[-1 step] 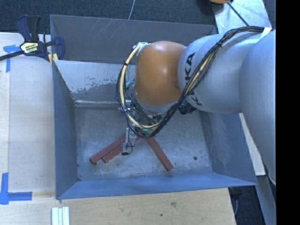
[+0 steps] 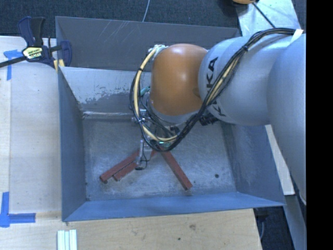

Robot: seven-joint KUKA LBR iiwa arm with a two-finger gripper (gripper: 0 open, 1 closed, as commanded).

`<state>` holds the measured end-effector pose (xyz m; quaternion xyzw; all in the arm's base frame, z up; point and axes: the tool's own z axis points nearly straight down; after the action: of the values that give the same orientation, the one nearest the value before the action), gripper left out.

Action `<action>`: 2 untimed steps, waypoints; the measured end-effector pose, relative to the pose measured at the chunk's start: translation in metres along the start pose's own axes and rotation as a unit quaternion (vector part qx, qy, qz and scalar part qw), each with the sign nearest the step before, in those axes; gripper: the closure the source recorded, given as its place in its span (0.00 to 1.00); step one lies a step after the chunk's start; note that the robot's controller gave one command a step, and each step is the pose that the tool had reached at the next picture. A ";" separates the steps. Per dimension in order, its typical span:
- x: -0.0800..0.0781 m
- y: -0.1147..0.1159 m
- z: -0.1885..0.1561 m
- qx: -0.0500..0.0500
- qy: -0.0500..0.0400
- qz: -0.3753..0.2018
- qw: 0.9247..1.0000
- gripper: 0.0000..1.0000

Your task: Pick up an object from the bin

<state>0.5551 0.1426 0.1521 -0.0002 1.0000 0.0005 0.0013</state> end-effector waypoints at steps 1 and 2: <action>0.024 -0.004 0.058 0.001 0.006 0.041 0.999 0.00; -0.030 -0.014 0.078 0.000 0.000 0.054 0.999 0.00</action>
Offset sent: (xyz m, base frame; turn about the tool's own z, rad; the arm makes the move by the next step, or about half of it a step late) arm 0.0321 -0.0155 -0.0821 0.1115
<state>0.5854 0.1290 0.0742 0.0539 0.9985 0.0008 0.0014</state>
